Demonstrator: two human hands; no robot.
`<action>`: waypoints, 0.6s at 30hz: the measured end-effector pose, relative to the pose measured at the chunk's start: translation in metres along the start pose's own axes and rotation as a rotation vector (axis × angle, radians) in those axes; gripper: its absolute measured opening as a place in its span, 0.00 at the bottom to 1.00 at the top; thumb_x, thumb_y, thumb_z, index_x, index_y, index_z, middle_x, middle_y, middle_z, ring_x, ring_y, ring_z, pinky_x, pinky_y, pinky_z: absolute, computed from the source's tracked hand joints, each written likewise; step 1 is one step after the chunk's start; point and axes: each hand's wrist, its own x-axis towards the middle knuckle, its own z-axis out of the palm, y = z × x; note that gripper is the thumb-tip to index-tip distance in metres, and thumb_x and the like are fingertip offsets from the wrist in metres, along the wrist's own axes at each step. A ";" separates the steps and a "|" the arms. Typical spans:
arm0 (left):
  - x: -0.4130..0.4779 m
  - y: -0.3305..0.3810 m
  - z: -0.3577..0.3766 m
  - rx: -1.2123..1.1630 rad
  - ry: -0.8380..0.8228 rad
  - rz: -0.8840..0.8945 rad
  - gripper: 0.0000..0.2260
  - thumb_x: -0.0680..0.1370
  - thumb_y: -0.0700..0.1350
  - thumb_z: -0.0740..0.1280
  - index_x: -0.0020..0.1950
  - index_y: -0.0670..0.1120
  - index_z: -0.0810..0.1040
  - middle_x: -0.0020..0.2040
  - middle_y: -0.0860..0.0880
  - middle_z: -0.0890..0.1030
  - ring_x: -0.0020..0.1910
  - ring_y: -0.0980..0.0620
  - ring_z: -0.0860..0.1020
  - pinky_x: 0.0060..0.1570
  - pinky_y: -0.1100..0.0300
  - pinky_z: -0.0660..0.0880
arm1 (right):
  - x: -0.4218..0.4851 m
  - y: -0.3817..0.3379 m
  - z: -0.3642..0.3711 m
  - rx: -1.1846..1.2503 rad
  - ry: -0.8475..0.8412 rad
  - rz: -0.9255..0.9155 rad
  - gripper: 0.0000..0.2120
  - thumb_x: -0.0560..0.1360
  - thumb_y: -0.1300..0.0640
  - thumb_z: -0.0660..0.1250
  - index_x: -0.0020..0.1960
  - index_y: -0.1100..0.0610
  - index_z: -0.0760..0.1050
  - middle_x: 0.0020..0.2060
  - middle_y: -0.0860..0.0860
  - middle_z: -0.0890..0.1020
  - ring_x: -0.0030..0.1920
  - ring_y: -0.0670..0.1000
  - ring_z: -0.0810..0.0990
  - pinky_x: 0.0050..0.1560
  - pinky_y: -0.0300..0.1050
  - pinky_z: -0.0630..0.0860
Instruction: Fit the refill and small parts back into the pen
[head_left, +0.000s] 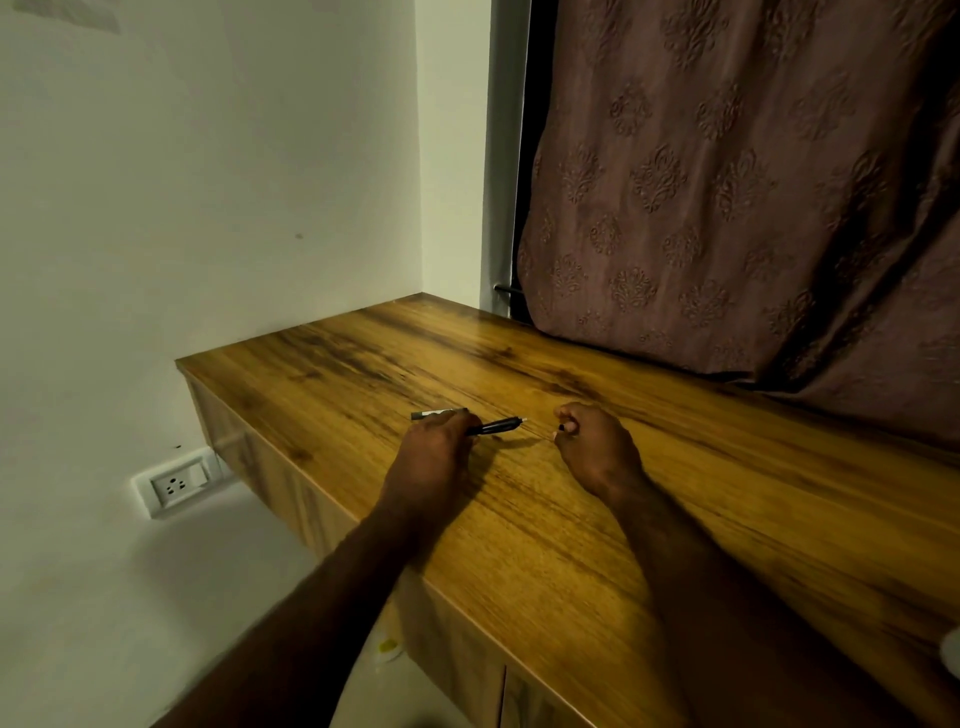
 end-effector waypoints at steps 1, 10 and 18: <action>0.000 0.001 0.000 0.001 0.000 0.003 0.37 0.75 0.69 0.43 0.53 0.42 0.79 0.45 0.43 0.82 0.43 0.47 0.77 0.45 0.56 0.71 | 0.001 0.000 0.000 -0.030 0.006 0.010 0.11 0.74 0.54 0.67 0.56 0.47 0.79 0.52 0.47 0.84 0.53 0.52 0.81 0.53 0.48 0.77; -0.002 -0.001 0.001 0.025 0.003 -0.026 0.24 0.76 0.58 0.54 0.56 0.42 0.79 0.47 0.44 0.83 0.46 0.46 0.79 0.46 0.52 0.76 | -0.012 -0.009 -0.012 0.913 -0.177 0.091 0.06 0.76 0.66 0.65 0.48 0.57 0.78 0.44 0.55 0.83 0.34 0.48 0.80 0.28 0.40 0.71; -0.002 -0.016 0.009 0.074 0.016 -0.004 0.13 0.76 0.50 0.66 0.55 0.45 0.78 0.46 0.47 0.83 0.44 0.49 0.80 0.44 0.52 0.77 | -0.021 -0.020 -0.011 1.022 -0.239 0.035 0.05 0.78 0.64 0.63 0.50 0.58 0.77 0.44 0.56 0.85 0.39 0.51 0.85 0.36 0.42 0.79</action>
